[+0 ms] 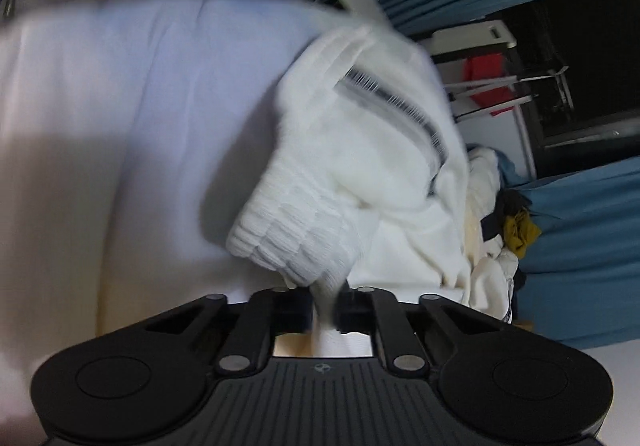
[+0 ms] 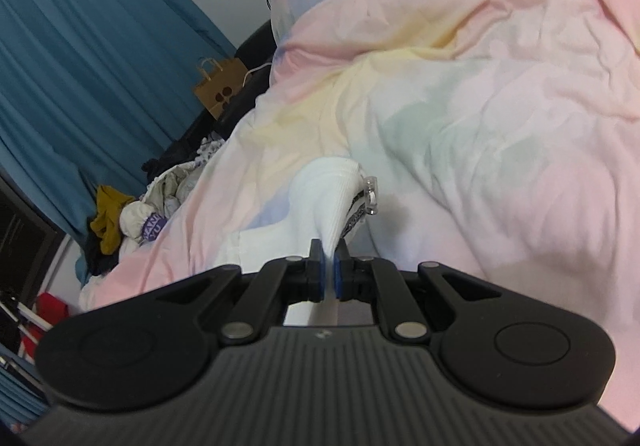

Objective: Fold clothes

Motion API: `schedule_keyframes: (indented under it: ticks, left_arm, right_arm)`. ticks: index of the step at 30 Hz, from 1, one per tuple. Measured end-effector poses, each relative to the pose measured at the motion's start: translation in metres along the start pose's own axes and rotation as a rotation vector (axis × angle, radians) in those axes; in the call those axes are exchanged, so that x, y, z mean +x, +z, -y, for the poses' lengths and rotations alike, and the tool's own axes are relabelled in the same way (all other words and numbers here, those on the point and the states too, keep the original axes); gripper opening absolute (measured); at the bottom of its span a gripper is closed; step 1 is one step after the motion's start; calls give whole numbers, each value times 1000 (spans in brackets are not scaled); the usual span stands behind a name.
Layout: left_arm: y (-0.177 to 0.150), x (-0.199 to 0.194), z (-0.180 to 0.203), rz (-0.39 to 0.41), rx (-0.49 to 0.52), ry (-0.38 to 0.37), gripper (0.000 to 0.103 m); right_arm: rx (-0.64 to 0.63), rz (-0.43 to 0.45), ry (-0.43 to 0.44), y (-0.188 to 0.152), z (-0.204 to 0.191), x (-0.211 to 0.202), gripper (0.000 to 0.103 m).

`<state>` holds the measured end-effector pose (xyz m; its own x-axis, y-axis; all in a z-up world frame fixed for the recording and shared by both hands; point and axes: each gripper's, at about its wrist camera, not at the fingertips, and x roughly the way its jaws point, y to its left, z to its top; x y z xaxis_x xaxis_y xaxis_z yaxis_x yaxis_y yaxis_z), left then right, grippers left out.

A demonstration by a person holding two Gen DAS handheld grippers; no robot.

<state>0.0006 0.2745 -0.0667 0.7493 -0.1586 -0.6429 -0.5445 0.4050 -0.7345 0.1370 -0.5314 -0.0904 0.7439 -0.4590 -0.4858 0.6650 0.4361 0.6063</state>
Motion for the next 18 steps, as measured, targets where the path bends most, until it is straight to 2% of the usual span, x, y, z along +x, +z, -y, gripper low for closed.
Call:
schedule_keyframes:
  ticks: [3,7,12,15,18]
  left_arm:
    - [14,-32,13,59,54,-23,7]
    - [19,-67,8,60,76,7,7]
    - [19,-72,-27,6,53,101,7]
    - [18,-75,-30,-2,40,96,9]
    - [14,-86,-21,18,90,99,14]
  right_arm:
    - [-31,51,-40,4,-2,-8,7]
    - [-20,76,-137,7,7,-13,7]
    - [-30,-25,-288,-2,27,6,7]
    - [-12,-92,-319,-8,38,17,7]
    - [7,-81,-302,-7,38,12,7]
